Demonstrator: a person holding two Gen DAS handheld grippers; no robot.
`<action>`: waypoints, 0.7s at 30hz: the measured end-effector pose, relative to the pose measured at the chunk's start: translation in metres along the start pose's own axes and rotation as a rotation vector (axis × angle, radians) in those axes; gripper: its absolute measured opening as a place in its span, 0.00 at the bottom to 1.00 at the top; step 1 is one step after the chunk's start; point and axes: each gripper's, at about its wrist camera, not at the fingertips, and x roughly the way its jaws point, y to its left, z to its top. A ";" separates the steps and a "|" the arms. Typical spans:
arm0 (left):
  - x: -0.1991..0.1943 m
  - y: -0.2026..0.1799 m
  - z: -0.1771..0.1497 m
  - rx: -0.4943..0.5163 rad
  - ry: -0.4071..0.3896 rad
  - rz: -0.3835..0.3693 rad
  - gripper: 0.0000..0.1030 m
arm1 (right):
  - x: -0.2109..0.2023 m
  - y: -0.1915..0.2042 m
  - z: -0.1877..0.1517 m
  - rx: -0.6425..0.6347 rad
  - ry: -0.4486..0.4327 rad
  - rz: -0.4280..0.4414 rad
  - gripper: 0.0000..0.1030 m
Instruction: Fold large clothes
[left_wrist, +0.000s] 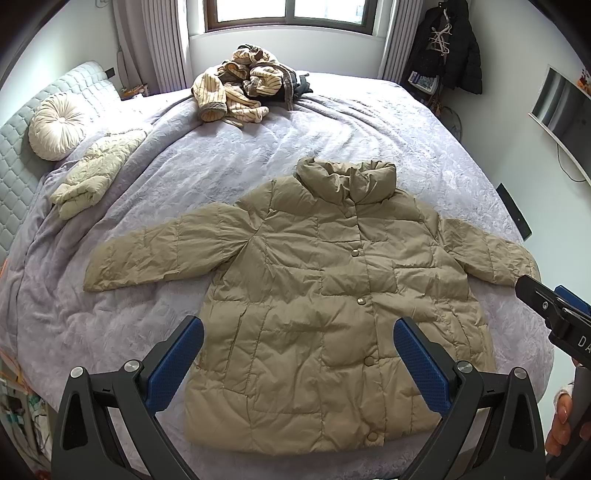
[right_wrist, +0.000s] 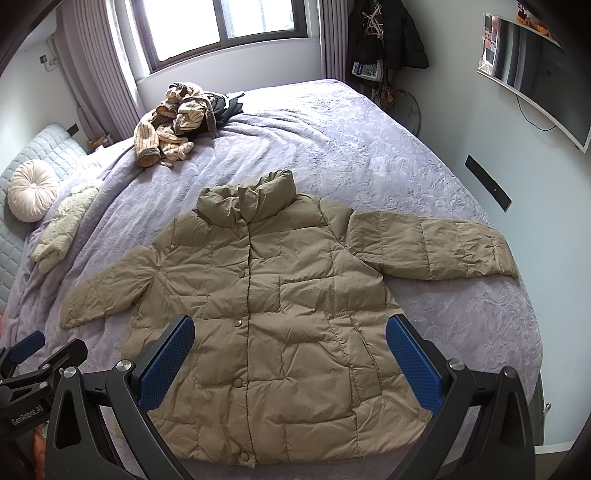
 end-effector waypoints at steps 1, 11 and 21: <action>0.000 0.000 0.000 0.000 0.000 0.000 1.00 | 0.000 0.000 0.000 0.000 0.000 0.000 1.00; 0.000 -0.001 -0.001 0.000 0.000 0.000 1.00 | 0.001 0.001 0.000 -0.001 0.001 0.001 1.00; 0.000 0.009 -0.003 -0.004 -0.001 0.001 1.00 | 0.002 0.003 0.000 0.000 0.004 0.002 1.00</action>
